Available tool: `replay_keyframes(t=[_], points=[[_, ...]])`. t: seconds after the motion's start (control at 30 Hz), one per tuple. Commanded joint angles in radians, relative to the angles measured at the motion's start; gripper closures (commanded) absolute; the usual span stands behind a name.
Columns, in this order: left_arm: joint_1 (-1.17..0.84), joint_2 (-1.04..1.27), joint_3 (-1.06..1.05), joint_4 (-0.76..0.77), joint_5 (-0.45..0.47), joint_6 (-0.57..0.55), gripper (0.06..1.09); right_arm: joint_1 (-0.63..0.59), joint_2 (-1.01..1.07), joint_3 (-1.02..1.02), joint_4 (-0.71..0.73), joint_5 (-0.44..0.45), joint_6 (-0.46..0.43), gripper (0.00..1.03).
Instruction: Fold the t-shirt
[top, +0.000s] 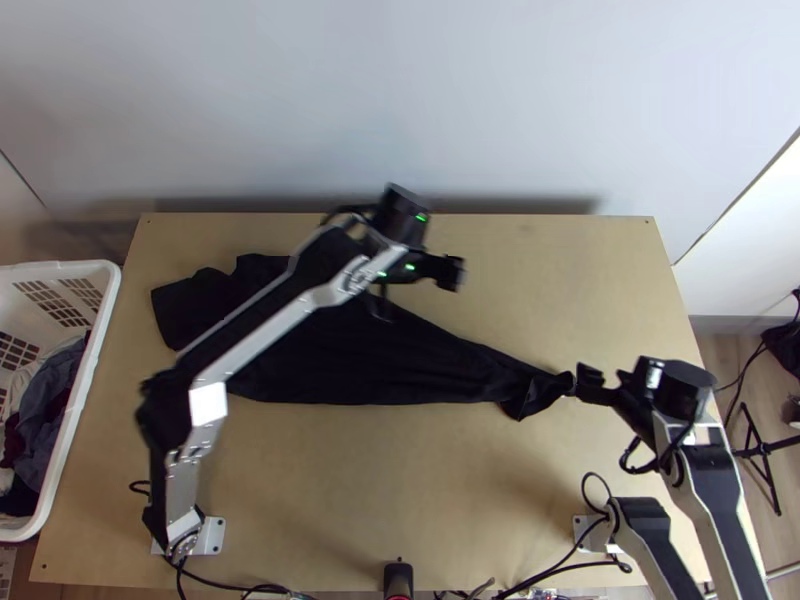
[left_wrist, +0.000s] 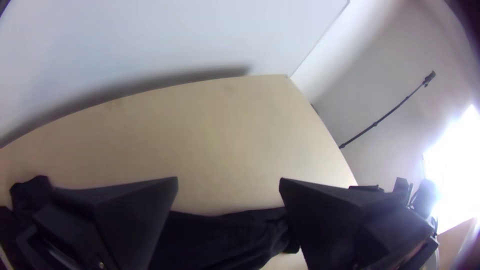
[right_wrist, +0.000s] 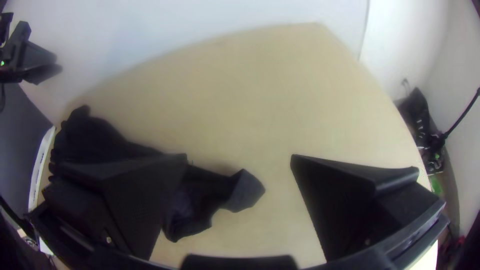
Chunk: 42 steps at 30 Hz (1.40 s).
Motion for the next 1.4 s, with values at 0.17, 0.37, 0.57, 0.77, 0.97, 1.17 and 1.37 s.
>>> replay_keyframes(t=[0.17,0.37,0.57,0.77,0.97,1.17,1.37], points=[[0.141,-0.212,-0.216,-0.034,-0.031,0.055,0.10,0.156,0.358,-0.033,0.175,-0.018,0.056,0.07],[0.153,-0.258,-0.260,-0.029,-0.040,0.056,0.10,0.153,0.443,-0.059,0.217,-0.018,0.047,0.07],[0.171,-0.288,-0.290,-0.029,-0.040,0.056,0.10,0.161,0.456,-0.061,0.221,-0.016,0.044,0.07],[0.187,-0.334,-0.331,-0.024,-0.040,0.053,0.10,0.050,0.387,-0.044,0.183,-0.016,-0.048,0.07],[0.195,-0.364,-0.369,-0.021,-0.040,0.052,0.10,0.029,0.249,-0.012,0.057,-0.016,-0.071,0.19],[0.191,-0.378,-0.388,-0.020,-0.040,0.053,0.10,0.061,0.232,-0.013,0.007,-0.018,-0.053,0.18],[0.205,-0.406,-0.434,-0.021,-0.040,0.061,0.10,0.101,0.179,-0.032,-0.032,-0.016,-0.042,0.14]])
